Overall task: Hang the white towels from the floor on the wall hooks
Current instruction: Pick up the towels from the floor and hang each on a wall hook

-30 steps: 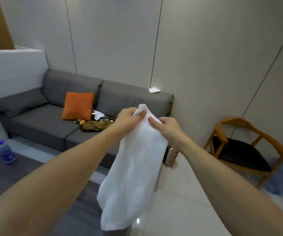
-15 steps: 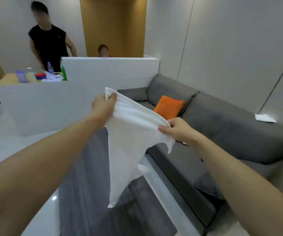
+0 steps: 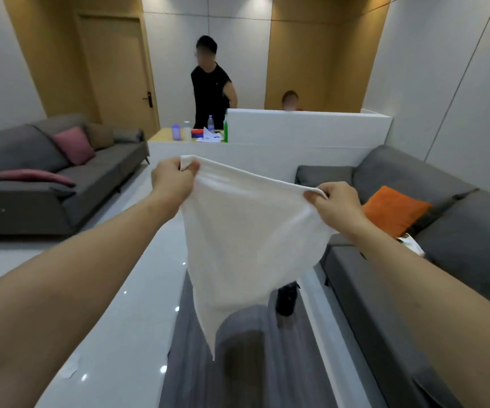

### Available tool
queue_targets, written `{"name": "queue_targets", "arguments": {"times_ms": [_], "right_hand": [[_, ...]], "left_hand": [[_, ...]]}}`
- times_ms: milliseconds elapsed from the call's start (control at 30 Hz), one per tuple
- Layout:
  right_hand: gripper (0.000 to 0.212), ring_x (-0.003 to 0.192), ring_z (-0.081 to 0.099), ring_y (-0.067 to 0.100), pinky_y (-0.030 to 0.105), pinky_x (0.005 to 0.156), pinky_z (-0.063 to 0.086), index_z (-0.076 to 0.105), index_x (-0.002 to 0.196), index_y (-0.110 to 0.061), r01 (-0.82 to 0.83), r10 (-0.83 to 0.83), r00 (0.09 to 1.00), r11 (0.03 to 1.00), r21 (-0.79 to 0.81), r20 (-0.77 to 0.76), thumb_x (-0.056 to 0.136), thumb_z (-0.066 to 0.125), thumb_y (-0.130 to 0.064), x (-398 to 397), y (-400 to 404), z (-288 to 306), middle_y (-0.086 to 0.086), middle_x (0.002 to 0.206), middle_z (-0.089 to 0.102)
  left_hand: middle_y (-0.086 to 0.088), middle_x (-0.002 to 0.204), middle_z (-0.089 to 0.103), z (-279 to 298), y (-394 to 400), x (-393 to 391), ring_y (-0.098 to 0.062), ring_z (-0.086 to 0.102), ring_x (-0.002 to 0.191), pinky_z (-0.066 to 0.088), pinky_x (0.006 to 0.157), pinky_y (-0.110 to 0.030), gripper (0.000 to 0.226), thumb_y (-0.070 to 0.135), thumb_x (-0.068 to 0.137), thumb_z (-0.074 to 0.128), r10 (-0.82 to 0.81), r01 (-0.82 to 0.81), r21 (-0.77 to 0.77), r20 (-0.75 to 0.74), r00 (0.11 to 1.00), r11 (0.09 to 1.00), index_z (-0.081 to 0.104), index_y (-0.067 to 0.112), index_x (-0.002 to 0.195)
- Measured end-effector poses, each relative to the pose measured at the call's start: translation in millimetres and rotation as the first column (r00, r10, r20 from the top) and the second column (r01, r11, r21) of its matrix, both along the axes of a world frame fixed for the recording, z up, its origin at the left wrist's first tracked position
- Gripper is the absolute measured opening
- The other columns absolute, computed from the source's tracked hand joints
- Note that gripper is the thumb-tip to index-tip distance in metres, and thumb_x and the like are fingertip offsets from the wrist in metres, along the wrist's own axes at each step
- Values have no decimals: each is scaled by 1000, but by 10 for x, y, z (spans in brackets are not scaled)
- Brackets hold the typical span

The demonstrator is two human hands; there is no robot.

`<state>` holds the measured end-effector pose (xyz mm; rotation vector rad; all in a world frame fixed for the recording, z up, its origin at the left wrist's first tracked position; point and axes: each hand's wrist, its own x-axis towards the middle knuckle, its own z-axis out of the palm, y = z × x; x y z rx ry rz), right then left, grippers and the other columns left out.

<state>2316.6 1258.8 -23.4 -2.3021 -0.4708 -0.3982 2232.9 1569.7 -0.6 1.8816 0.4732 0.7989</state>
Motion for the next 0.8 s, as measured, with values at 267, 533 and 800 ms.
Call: {"name": "queue_targets", "arguments": {"times_ms": [267,533,800], "right_hand": [[42,55,49,23,31,52,36,53,61,-4,-13,13,1000,998,-60,-5,90,62,-33,521,357,33,6,54,50],[19,79,62,25,35,71,52,75,84,-18,50,-53,998,993,-107,-26,91,62,-31,1484,948,-27,3,76,69],[24,82,66,27,36,77,54,77,88,-16,133,-133,991,991,7,10,88,68,-38,2410,1560,206,6,77,70]], "left_hand": [[-4,101,68,-89,437,154,-25,61,96,53,88,-40,22,33,94,62,87,-86,47,-26,996,995,72,16,101],[3,90,66,-294,1174,1117,-17,61,87,48,73,-32,15,31,92,65,111,-108,36,-109,988,994,71,18,96],[8,87,64,-54,1829,2044,-15,60,88,52,77,-36,6,30,89,69,155,-150,58,-108,982,987,72,25,89]]}}
